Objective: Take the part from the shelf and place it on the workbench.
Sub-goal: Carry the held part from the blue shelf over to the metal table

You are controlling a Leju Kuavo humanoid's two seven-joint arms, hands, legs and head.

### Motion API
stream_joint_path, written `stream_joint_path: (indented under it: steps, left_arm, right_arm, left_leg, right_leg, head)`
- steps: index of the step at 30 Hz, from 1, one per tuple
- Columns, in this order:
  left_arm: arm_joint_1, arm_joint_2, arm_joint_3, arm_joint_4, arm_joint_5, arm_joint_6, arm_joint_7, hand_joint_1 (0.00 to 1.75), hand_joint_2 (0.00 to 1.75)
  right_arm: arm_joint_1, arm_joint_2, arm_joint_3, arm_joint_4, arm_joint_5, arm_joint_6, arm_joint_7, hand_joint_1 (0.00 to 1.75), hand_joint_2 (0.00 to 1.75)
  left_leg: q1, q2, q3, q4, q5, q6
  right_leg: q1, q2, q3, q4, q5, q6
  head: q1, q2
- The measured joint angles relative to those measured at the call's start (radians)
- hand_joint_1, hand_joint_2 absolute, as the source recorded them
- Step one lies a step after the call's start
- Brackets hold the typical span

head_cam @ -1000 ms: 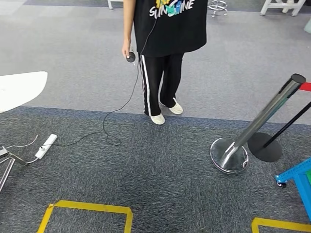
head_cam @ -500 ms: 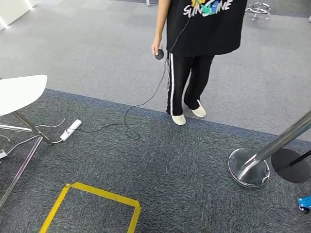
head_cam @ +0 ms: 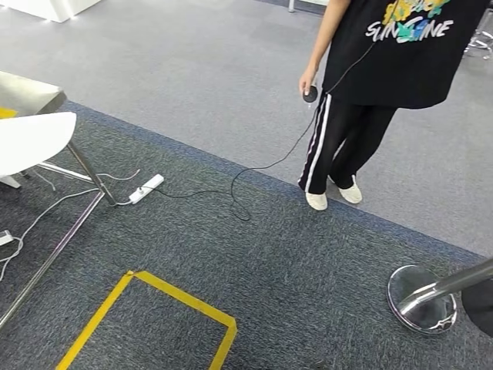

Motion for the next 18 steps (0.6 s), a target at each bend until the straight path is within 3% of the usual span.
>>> stream_joint_path:
  steps: [1,3,5,6,8,10,12,13,14,15,16,18]
  left_arm:
    - [0.000,0.000,-0.001,0.000,0.000,0.000,0.000,1.75,1.75]
    - [-0.014,0.000,-0.010,0.001,-0.003,-0.003,0.000,1.75,1.75]
    - [-0.031,0.001,-0.020,0.004,-0.008,-0.006,-0.003,1.75,1.75]
    - [-0.033,0.003,-0.023,0.005,-0.009,-0.005,-0.005,1.75,1.75]
    - [-0.040,0.004,-0.030,0.010,-0.011,-0.002,-0.007,1.75,1.75]
    - [-0.051,0.001,-0.038,0.013,-0.012,0.002,-0.008,1.75,1.75]
    - [-0.055,-0.006,-0.045,0.018,-0.012,0.004,-0.008,1.75,1.75]
    - [-0.055,-0.009,-0.047,0.021,-0.012,0.004,-0.008,1.75,1.75]
    - [-0.056,-0.012,-0.048,0.023,-0.012,0.004,-0.008,1.75,1.75]
    - [-0.056,-0.013,-0.049,0.025,-0.012,0.005,-0.008,1.75,1.75]
    - [-0.057,-0.013,-0.049,0.025,-0.010,0.006,-0.007,1.75,1.75]
    - [-0.062,-0.013,-0.049,0.026,-0.008,0.008,-0.004,1.75,1.75]
  right_arm:
    - [0.000,0.000,0.000,0.000,0.000,0.000,0.000,0.00,0.00]
    - [-0.001,0.000,0.000,0.000,0.002,0.001,0.000,0.00,0.00]
    - [-0.004,0.000,0.000,0.000,0.005,0.003,0.000,0.00,0.00]
    - [-0.005,0.000,0.000,0.000,0.005,0.003,-0.001,0.00,0.00]
    - [-0.005,0.001,0.000,0.000,0.006,0.003,-0.002,0.00,0.00]
    - [-0.004,0.001,0.000,0.000,0.006,0.003,-0.003,0.00,0.00]
    - [-0.001,0.001,0.000,0.000,0.006,0.003,-0.003,0.00,0.00]
    - [-0.001,0.001,0.000,0.000,0.006,0.003,-0.002,0.00,0.00]
    - [-0.001,0.001,0.000,0.000,0.007,0.003,-0.002,0.00,0.00]
    - [-0.001,0.001,0.000,0.000,0.007,0.003,-0.002,0.00,0.00]
    - [-0.002,0.002,0.000,0.000,0.007,0.003,-0.001,0.00,0.00]
    - [-0.003,0.002,0.000,0.000,0.007,0.001,-0.001,0.00,0.00]
  left_leg:
    - [0.000,-0.005,0.000,0.000,0.000,0.000]
    - [0.002,-0.047,-0.004,0.002,0.003,-0.008]
    - [0.007,-0.098,-0.012,0.001,0.010,-0.023]
    - [0.010,-0.102,-0.015,-0.001,0.013,-0.028]
    - [0.006,-0.056,-0.029,0.021,-0.004,-0.036]
    - [0.002,0.011,-0.074,0.116,-0.060,-0.042]
    - [0.003,0.031,-0.126,0.233,-0.110,-0.047]
    - [0.004,0.033,-0.136,0.259,-0.113,-0.049]
    - [0.005,0.035,-0.128,0.248,-0.099,-0.051]
    - [0.005,0.044,-0.102,0.205,-0.072,-0.052]
    - [0.005,0.066,-0.064,0.140,-0.043,-0.053]
    - [0.000,0.105,-0.006,0.034,-0.012,-0.049]
  right_leg:
    - [0.000,0.000,0.002,-0.008,0.008,-0.001]
    - [-0.004,0.045,0.072,-0.169,0.088,-0.005]
    - [-0.005,0.076,0.141,-0.320,0.160,-0.013]
    - [-0.004,0.062,0.142,-0.322,0.163,-0.018]
    - [-0.005,0.037,0.144,-0.330,0.170,-0.030]
    - [-0.004,0.010,0.144,-0.335,0.172,-0.038]
    - [-0.003,-0.018,0.143,-0.335,0.170,-0.041]
    - [-0.002,-0.032,0.143,-0.335,0.169,-0.041]
    - [-0.003,-0.046,0.143,-0.335,0.168,-0.041]
    - [-0.003,-0.060,0.144,-0.335,0.167,-0.039]
    - [-0.002,-0.072,0.145,-0.334,0.165,-0.037]
    - [0.006,-0.095,0.148,-0.329,0.158,-0.027]
  head:
    - [0.000,0.000]
    - [-0.001,0.000]
    - [-0.001,0.000]
    - [-0.001,0.000]
    - [-0.004,0.000]
    - [-0.008,0.000]
    - [-0.009,0.000]
    - [-0.009,0.000]
    - [-0.009,0.000]
    - [-0.009,0.000]
    - [-0.009,0.000]
    - [-0.009,0.000]
